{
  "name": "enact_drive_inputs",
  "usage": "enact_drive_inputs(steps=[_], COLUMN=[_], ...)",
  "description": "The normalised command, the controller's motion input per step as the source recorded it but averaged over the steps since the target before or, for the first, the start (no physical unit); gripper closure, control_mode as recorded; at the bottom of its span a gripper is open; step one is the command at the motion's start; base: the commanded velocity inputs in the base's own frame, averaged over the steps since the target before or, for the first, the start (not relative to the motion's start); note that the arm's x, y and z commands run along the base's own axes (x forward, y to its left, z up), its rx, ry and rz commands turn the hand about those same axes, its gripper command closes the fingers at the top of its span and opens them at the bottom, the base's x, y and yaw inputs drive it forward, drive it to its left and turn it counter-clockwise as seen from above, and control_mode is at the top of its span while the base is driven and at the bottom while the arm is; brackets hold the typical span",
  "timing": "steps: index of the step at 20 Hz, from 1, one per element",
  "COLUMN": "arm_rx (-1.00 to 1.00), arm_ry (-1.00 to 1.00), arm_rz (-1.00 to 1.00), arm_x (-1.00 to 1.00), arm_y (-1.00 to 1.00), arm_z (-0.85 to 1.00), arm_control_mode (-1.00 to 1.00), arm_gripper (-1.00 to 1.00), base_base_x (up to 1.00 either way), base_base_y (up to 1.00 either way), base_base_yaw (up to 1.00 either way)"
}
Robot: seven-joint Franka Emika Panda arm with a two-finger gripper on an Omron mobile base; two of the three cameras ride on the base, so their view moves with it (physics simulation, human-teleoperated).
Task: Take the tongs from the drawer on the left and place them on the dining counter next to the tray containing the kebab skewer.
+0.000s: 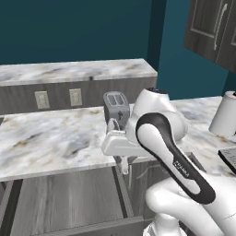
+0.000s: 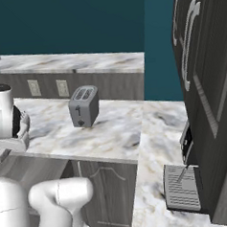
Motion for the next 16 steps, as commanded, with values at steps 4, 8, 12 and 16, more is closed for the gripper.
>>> enact_drive_inputs(steps=[4,8,12,16], arm_rx=[0.04,0.02,0.0,0.0], arm_ry=[-0.01,-0.01,0.0,-0.03], arm_rz=[0.0,0.0,0.0,0.0], arm_x=[0.71,0.6,0.4,0.31], arm_y=[-0.77,-0.8,-0.57,-0.58], arm_z=[0.61,0.21,-0.02,-0.19], arm_control_mode=[-1.0,-1.0,-1.0,-1.0], arm_gripper=[1.0,1.0,1.0,1.0], base_base_x=[0.0,0.0,0.0,0.0], base_base_y=[0.0,0.0,0.0,0.0], base_base_yaw=[0.0,0.0,0.0,0.0])
